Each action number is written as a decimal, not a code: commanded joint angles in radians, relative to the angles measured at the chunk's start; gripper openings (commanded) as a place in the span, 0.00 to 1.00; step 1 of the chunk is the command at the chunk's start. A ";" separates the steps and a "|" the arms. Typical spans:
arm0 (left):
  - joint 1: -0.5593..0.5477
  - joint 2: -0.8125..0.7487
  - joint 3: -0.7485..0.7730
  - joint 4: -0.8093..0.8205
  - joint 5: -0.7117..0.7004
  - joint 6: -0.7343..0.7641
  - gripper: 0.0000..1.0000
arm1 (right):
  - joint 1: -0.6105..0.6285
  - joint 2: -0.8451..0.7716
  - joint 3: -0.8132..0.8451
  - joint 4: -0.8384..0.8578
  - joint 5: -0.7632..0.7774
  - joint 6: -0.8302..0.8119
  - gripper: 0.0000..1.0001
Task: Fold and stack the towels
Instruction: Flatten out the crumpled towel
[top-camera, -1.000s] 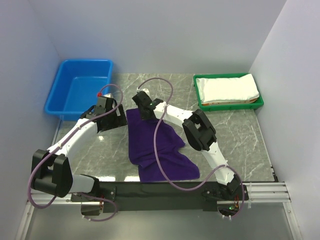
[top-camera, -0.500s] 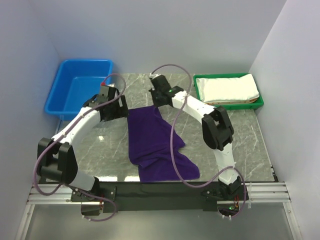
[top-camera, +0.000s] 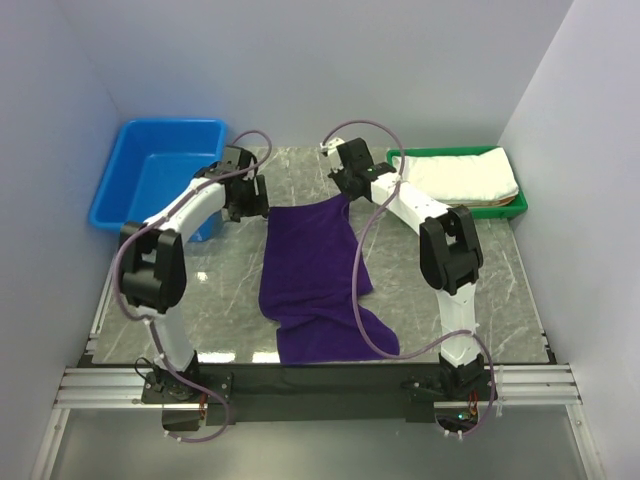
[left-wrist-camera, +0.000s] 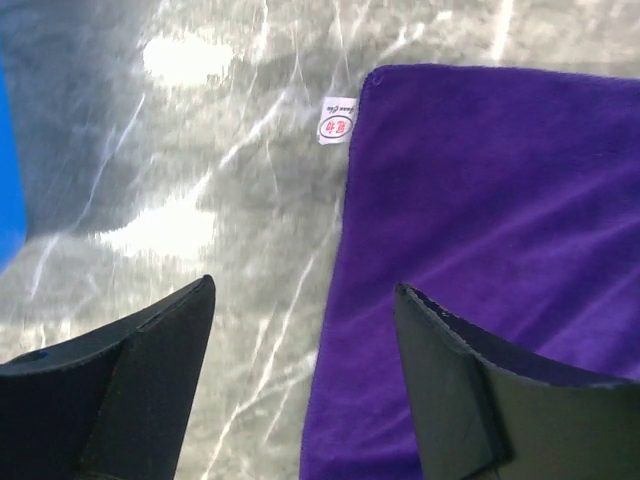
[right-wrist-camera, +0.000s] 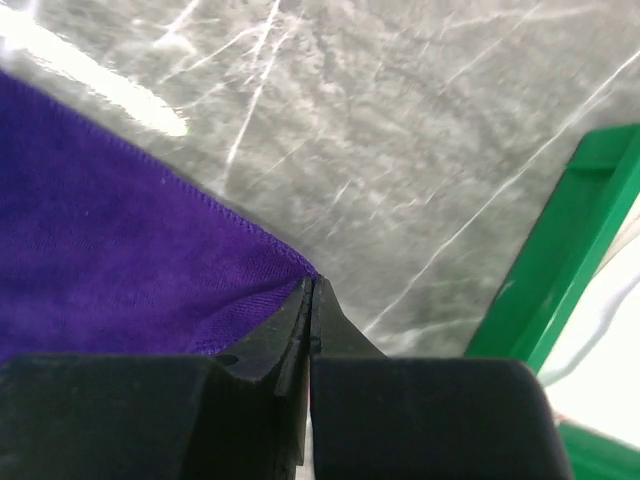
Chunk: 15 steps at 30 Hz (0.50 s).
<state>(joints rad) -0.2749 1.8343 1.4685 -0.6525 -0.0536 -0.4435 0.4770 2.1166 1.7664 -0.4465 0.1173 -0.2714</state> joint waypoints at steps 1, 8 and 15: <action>-0.003 0.068 0.102 -0.025 -0.020 0.051 0.76 | -0.005 0.022 0.039 0.051 -0.001 -0.121 0.00; 0.003 0.244 0.249 0.019 0.032 0.081 0.67 | -0.005 0.040 0.015 0.077 -0.067 -0.114 0.00; 0.005 0.358 0.360 0.048 0.083 0.143 0.59 | -0.003 0.037 -0.018 0.092 -0.079 -0.109 0.00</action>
<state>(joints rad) -0.2726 2.1727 1.7714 -0.6365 -0.0151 -0.3534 0.4732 2.1551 1.7584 -0.3965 0.0532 -0.3653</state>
